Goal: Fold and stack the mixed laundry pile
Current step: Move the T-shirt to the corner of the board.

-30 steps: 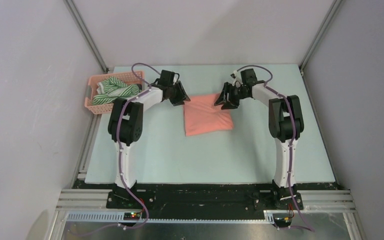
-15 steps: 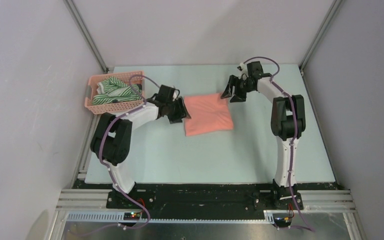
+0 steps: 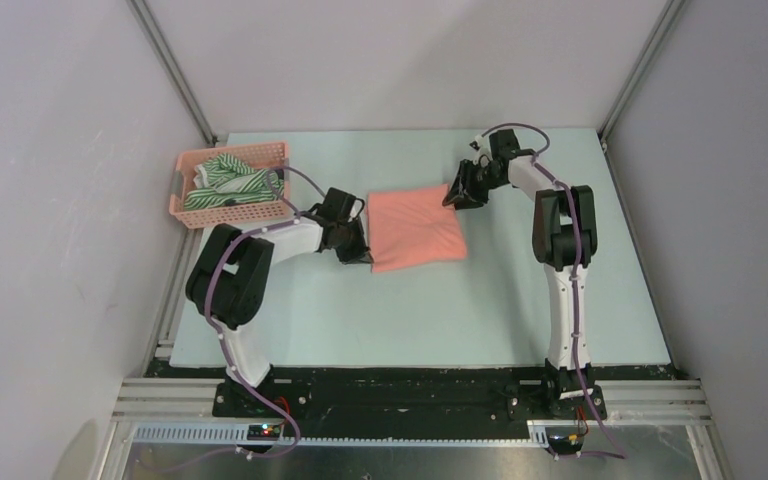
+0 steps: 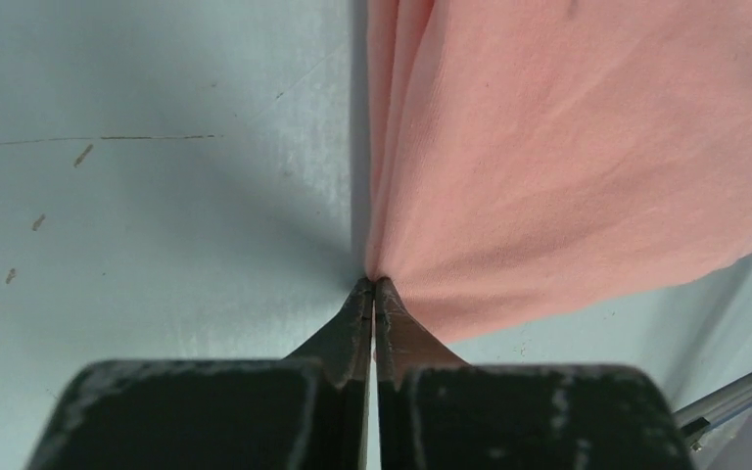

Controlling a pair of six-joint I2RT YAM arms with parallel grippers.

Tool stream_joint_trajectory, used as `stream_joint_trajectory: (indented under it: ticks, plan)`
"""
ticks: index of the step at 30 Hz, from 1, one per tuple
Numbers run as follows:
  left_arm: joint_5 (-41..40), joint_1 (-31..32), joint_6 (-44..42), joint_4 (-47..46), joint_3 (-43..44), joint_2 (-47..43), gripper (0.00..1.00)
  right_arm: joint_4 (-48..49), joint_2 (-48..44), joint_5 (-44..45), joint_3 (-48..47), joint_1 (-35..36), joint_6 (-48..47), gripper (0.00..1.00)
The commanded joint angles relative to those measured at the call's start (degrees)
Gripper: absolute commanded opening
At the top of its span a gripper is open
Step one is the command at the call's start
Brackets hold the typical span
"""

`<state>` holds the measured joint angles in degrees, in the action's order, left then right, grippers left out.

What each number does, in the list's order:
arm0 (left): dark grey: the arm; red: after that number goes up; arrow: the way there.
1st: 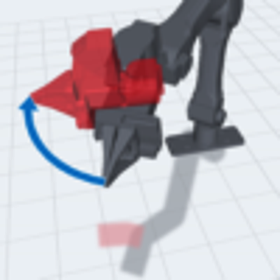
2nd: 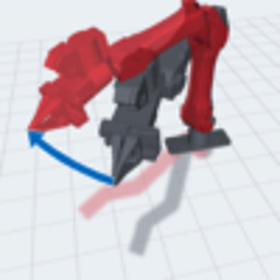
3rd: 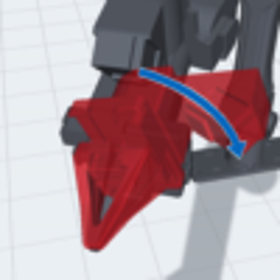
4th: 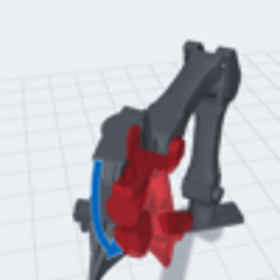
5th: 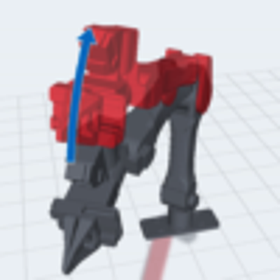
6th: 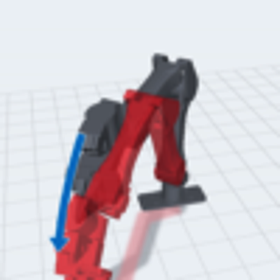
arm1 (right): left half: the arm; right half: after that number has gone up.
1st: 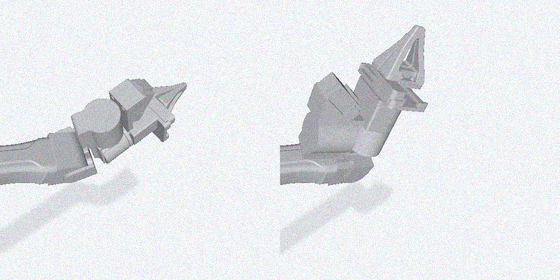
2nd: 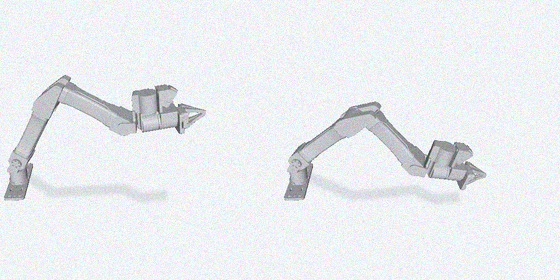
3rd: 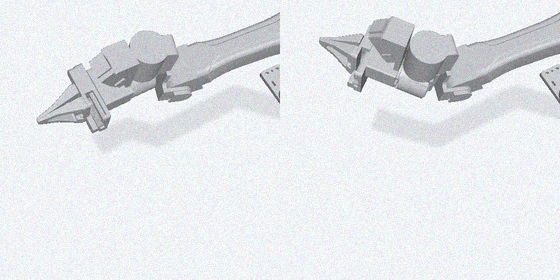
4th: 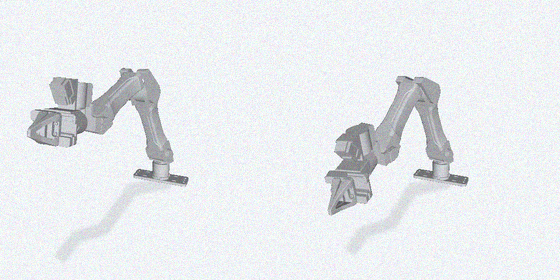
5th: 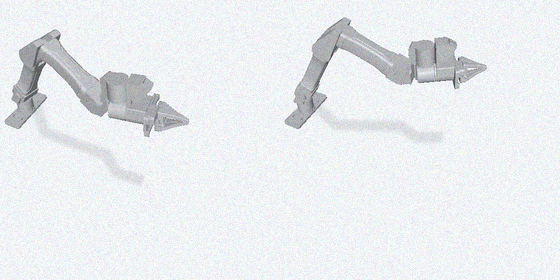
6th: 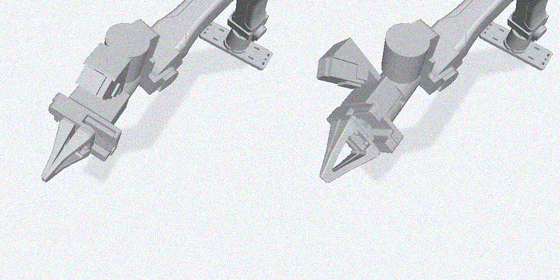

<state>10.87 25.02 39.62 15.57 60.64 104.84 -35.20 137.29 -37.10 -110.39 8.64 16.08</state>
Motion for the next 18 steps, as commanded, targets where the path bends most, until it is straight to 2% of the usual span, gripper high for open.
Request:
stream_joint_trajectory:
  ticks: [1,2,3,4,5,6,7,8,9,10,11,13,16,18]
  plan:
    - [-3.73,0.25,-0.62,-0.42,-2.11,-0.61,0.0,2.47,2.82,-4.38,-2.92,-0.54,1.56,0.36]
    - [-3.83,0.28,-0.44,-0.4,-2.3,-0.78,0.0,3.4,2.99,-4.84,-3.08,-0.64,1.84,0.32]
    - [-4.1,0.29,-0.25,-0.39,-2.43,-1.15,0.0,4.2,3.14,-5.02,-3.12,-0.64,2.14,0.21]
    - [-4.24,0.29,-0.16,-0.48,-2.6,-1.77,0.0,4.67,3.15,-5.14,-3.09,-0.76,2.26,0.16]
    - [-4.34,0.3,0.02,-0.56,-2.62,-2.15,0.0,5.27,3.0,-5.36,-3.13,-0.85,2.26,0.06]
    - [-4.27,0.3,0.02,-0.61,-2.59,-3.1,0.01,5.42,2.9,-5.4,-3.19,-0.97,2.19,0.03]
    - [-3.79,0.3,0.07,-0.52,-2.57,-3.87,0.07,5.21,2.57,-5.19,-3.5,-1.19,1.63,0.0]
    - [-3.47,0.3,0.0,-0.53,-2.4,-5.66,0.12,4.87,2.38,-4.92,-3.69,-1.36,1.35,0.0]
    - [-3.24,0.34,-0.25,-0.45,-2.21,-6.73,0.24,3.89,1.91,-4.01,-4.04,-1.79,0.41,0.0]
    - [-3.15,0.32,-0.51,-0.37,-1.65,-8.99,0.3,3.24,1.65,-3.49,-4.22,-1.97,-0.79,0.0]
    - [-2.75,0.19,-1.12,-0.04,-1.17,-10.07,0.4,1.74,1.22,-2.2,-4.75,-2.47,-1.53,0.0]
    - [-1.55,-0.1,-2.53,1.16,0.71,-13.11,0.49,-0.69,0.66,-0.15,-5.77,-3.45,-3.58,0.0]
    - [1.13,-0.43,-4.92,3.3,4.2,-16.57,0.56,-4.49,0.1,2.85,-7.89,-4.61,-7.85,0.0]
    - [2.59,-0.73,-6.86,4.8,4.8,-17.95,0.65,-9.0,-0.13,7.24,-10.77,-5.78,-10.49,0.0]
